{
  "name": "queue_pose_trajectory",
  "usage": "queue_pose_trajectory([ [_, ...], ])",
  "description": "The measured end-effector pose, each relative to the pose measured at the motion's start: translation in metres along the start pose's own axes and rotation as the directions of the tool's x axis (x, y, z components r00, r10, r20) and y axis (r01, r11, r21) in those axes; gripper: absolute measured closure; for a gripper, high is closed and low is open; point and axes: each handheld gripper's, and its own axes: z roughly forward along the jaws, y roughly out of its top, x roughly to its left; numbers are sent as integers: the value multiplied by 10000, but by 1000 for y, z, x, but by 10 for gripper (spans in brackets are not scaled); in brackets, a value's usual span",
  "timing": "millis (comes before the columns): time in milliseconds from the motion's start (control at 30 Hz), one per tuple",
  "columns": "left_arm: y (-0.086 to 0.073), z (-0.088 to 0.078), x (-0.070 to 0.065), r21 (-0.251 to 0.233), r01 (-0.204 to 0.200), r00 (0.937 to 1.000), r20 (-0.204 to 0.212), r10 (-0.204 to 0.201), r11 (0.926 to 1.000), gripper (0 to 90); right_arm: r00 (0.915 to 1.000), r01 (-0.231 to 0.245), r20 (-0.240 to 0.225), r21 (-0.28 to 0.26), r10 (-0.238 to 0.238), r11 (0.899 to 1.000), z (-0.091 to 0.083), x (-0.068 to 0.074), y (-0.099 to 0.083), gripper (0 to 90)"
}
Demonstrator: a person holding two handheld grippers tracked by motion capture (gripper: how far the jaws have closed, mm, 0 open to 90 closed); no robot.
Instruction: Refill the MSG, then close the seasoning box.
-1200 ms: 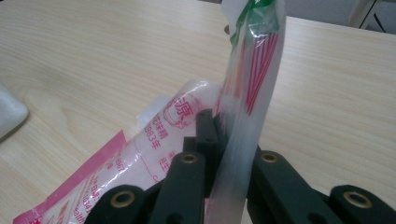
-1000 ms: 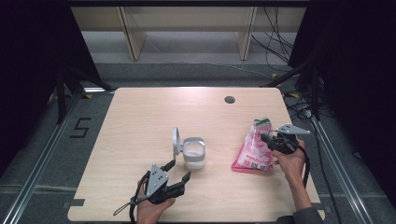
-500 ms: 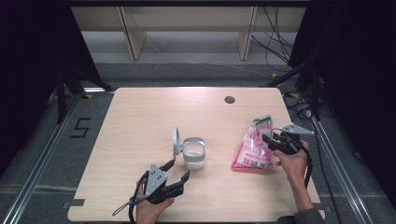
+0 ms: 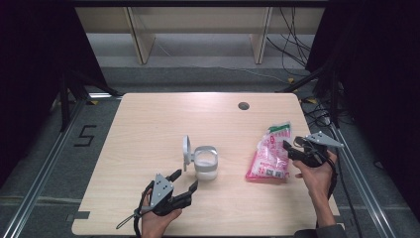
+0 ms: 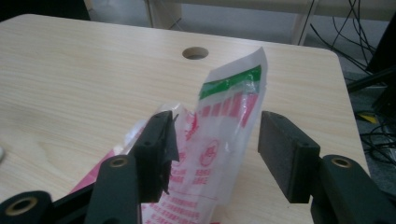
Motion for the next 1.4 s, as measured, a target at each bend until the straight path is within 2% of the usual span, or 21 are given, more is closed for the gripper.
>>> queue_pose_trajectory([
  [200,1,0,2,99,-15,10000,-51,15,9999,323,9974,491,-533,-80,-495,9988,-3,12,-3,433],
  [233,1,0,3,113,-41,10000,-47,41,9999,323,9988,201,-455,-87,-205,9998,-4,18,-4,429],
  [267,1,0,3,107,-46,10000,-67,47,9999,323,9956,640,-672,-196,-652,9978,-4,17,-3,425],
  [333,1,-1,3,63,52,9999,-121,-51,10000,323,9964,415,-733,-31,-417,9991,-8,26,-5,418],
  [433,1,-2,5,104,-79,9999,-151,81,9999,323,9910,858,-1022,-88,-862,9963,-10,31,-9,412],
  [500,1,-2,6,73,22,9998,-210,-21,10000,321,9909,613,-1205,52,-602,9981,-12,38,-13,410],
  [567,1,-3,7,56,62,9997,-248,-61,10000,317,9868,906,-1360,151,-877,9958,-11,40,-16,406],
  [600,1,-2,7,-50,95,9997,-215,-96,9999,316,9877,715,-1419,344,-659,9969,-12,44,-18,405],
  [700,2,-4,8,34,40,9997,-248,-40,10000,313,9819,1047,-1613,233,-996,9942,-11,47,-21,397],
  [733,2,-4,8,28,62,9995,-312,-61,10000,311,9836,853,-1628,435,-772,9954,-13,51,-23,395],
  [767,3,-4,9,24,91,9994,-331,-90,10000,311,9785,1087,-1793,267,-1022,9937,-12,51,-24,391],
  [833,3,-4,11,-98,18,9996,-282,-20,10000,311,9788,1021,-1838,540,-906,9933,-15,56,-26,391],
  [867,4,-5,10,17,53,9993,-358,-52,10000,311,9749,1272,-1884,329,-1188,9913,-14,55,-27,391],
  [900,5,-6,11,-8,29,9994,-354,-29,10000,312,9769,1084,-1897,416,-987,9932,-16,58,-28,391],
  [933,5,-6,12,-53,-16,9995,-304,14,10000,311,9737,1383,-1887,466,-1272,9893,-16,58,-28,391],
  [1067,8,-8,14,-41,35,9989,-465,-37,10000,314,9693,1519,-2014,407,-1408,9876,-16,60,-31,391],
  [1100,9,-9,15,-93,79,9988,-482,-83,9999,318,9740,1252,-1962,500,-1131,9909,-17,62,-32,391],
  [1200,12,-10,19,-155,14,9988,-480,-22,9999,354,9750,1235,-1937,659,-1087,9901,-18,63,-34,392],
  [1233,13,-11,19,-170,44,9984,-567,-53,9998,373,9715,1460,-1960,519,-1332,9879,-17,61,-34,392],
  [1300,14,-12,22,-240,-44,9985,-554,30,9997,421,9741,1200,-2012,748,-1028,9900,-20,64,-35,392],
  [1400,14,-13,26,-295,-123,9988,-473,109,9995,500,9680,1494,-2109,482,-1361,9876,-18,62,-36,393],
])
